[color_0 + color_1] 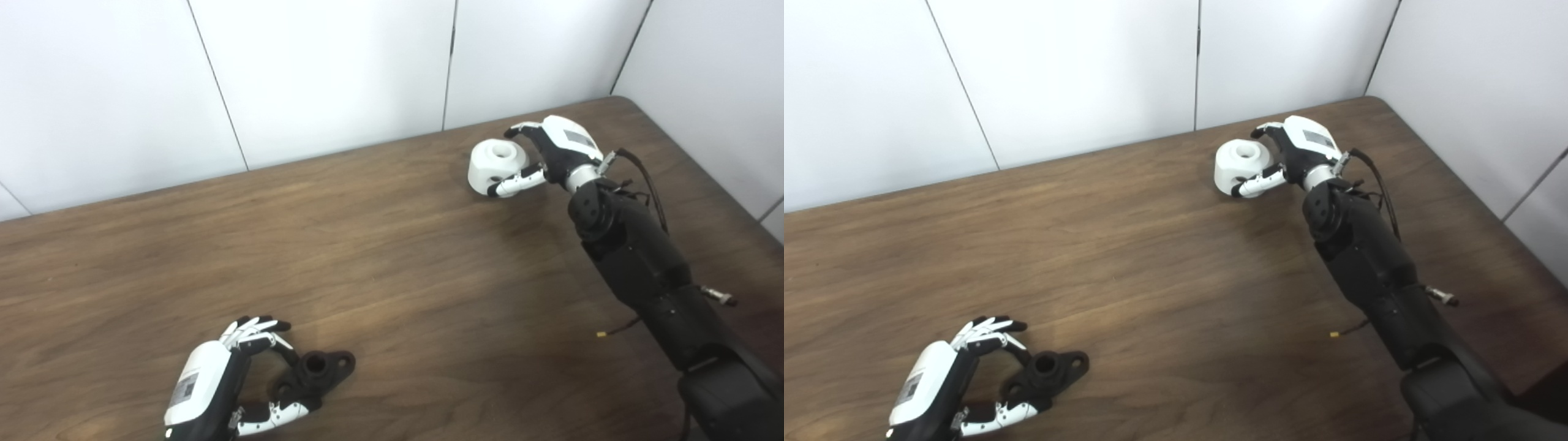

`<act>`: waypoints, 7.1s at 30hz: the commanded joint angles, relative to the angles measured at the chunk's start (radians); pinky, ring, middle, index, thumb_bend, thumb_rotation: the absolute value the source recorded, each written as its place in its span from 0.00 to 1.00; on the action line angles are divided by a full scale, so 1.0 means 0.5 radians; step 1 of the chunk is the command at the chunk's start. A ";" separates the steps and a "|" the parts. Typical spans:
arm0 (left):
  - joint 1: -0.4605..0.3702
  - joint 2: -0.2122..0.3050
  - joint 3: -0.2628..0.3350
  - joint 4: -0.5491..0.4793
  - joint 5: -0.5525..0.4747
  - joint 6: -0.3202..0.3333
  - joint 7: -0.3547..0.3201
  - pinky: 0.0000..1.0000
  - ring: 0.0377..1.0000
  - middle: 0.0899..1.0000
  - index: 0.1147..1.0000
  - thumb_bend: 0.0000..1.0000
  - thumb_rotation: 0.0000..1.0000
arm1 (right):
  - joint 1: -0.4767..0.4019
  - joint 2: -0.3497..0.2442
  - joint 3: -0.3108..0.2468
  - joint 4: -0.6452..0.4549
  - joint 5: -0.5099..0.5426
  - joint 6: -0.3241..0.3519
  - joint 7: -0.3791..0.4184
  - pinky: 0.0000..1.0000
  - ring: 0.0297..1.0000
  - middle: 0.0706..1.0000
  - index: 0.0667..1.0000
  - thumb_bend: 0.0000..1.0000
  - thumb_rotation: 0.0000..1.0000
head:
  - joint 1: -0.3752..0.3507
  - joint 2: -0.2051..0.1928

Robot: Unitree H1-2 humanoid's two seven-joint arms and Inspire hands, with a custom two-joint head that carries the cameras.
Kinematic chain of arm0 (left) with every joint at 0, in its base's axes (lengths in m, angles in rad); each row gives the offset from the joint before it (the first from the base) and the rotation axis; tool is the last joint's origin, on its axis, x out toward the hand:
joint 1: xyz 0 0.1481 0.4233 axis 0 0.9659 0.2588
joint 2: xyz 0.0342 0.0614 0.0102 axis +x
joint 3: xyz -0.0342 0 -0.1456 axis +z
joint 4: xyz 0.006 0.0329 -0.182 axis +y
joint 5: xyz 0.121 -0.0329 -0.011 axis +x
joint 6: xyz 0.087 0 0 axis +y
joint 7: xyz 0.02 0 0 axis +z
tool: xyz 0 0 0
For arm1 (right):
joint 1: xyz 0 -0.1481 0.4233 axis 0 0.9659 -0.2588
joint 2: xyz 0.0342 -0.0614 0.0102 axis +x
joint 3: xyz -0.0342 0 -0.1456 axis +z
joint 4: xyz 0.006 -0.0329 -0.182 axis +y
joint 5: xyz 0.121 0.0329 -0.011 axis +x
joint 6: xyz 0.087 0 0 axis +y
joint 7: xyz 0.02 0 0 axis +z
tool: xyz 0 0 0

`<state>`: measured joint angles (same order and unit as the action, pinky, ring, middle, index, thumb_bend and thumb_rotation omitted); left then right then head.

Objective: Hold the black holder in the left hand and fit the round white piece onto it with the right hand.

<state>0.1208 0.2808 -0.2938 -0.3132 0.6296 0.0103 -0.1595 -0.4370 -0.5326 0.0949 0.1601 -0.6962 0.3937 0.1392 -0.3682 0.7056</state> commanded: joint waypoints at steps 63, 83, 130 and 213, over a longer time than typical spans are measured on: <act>0.031 0.002 -0.030 0.024 0.050 0.048 -0.055 0.93 0.87 0.78 0.42 0.52 0.04 | 0.028 -0.110 -0.055 -0.386 0.034 -0.155 -0.130 0.76 0.85 0.75 0.45 0.52 0.14 | 0.139 0.024; 0.015 -0.102 -0.097 0.092 0.172 0.057 -0.029 0.95 0.90 0.80 0.42 0.52 0.05 | 0.242 -0.028 0.021 -1.496 -0.047 0.145 0.738 0.80 0.87 0.77 0.45 0.53 0.14 | 0.487 0.075; -0.019 -0.198 -0.175 0.141 0.278 0.089 0.003 0.95 0.89 0.79 0.42 0.52 0.05 | 0.558 0.574 0.490 -1.743 -0.247 -0.340 0.892 0.90 0.89 0.78 0.44 0.53 0.14 | 0.681 0.132; -0.049 -0.210 -0.195 0.193 0.278 0.091 0.027 0.97 0.88 0.77 0.42 0.52 0.05 | 0.645 0.610 0.379 -1.733 -0.321 -0.441 1.073 0.81 0.95 0.95 1.00 1.00 0.41 | 0.666 0.138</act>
<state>0.0871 0.1717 -0.3768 -0.2536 0.7701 0.0396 -0.1153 -0.0892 -0.2310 0.2947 -0.6608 -0.8665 0.1710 0.6742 -0.0353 0.7747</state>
